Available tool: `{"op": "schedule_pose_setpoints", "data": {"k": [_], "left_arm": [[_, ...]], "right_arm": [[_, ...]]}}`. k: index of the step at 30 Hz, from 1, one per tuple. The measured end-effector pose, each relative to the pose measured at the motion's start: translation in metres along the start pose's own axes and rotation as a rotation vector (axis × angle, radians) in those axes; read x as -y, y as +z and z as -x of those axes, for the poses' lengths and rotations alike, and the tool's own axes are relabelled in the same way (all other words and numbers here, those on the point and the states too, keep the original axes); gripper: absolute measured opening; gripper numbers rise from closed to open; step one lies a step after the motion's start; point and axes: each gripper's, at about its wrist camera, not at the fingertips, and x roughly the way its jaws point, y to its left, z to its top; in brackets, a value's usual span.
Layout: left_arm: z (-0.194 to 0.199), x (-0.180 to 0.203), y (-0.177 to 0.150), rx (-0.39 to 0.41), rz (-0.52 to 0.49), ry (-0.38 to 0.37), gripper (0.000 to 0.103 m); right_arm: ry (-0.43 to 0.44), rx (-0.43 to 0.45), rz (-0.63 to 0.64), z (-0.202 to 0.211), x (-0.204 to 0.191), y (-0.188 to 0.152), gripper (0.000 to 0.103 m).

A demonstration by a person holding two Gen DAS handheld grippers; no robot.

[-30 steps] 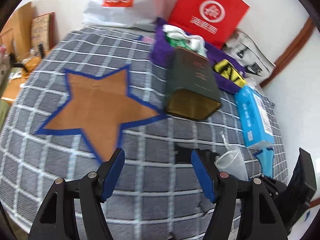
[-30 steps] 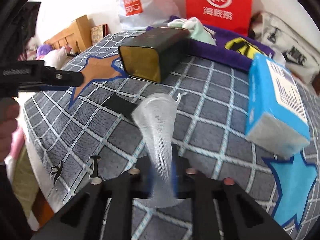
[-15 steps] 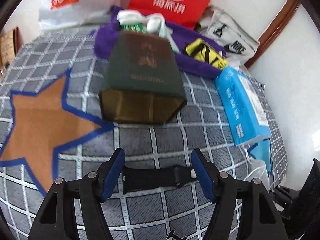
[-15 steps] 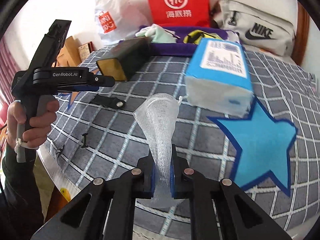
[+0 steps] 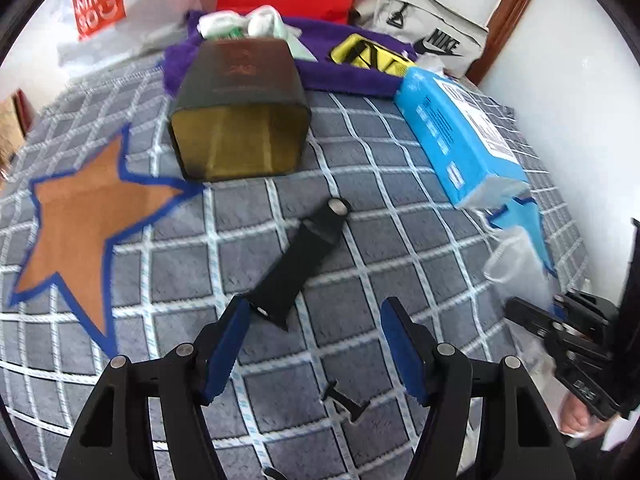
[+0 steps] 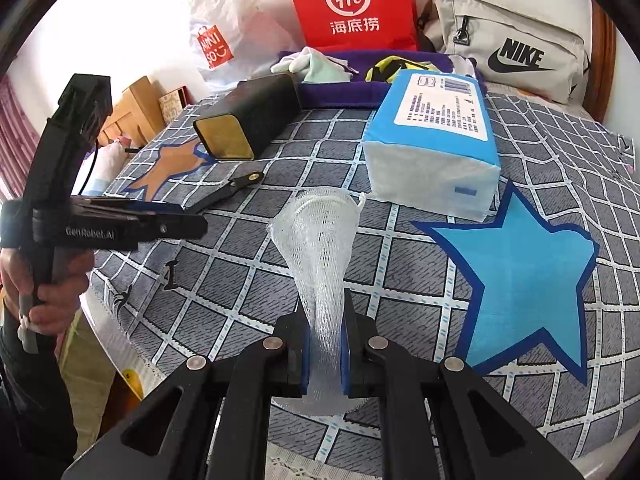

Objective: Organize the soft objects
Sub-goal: 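Grasp the black strap with the left gripper while the right gripper lifts the mesh bag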

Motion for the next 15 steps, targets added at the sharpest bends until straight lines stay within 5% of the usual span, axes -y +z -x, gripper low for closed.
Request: {"op": "schedule_pose_setpoints", "data": {"k": [4,10,12,15], "left_arm": [[0.003,0.01,0.013,0.056,-0.086,0.083,0.065],[-0.025,0.021,0.026,-0.023,-0.186,0.152,0.065],[-0.025,0.021,0.022,-0.004,-0.182,0.132,0.058],[-0.017,0.022,0.013,-0.002,-0.18,0.108,0.025]], "right_arm": [[-0.008,0.015,-0.01,0.008,0.004,-0.001,0.011],[-0.035,0.026,-0.019,0.017,0.011,-0.005,0.012],[-0.043,0.028,-0.023,0.019,0.014,-0.005,0.012],[-0.045,0.032,-0.032,0.021,0.017,-0.007,0.012]]}}
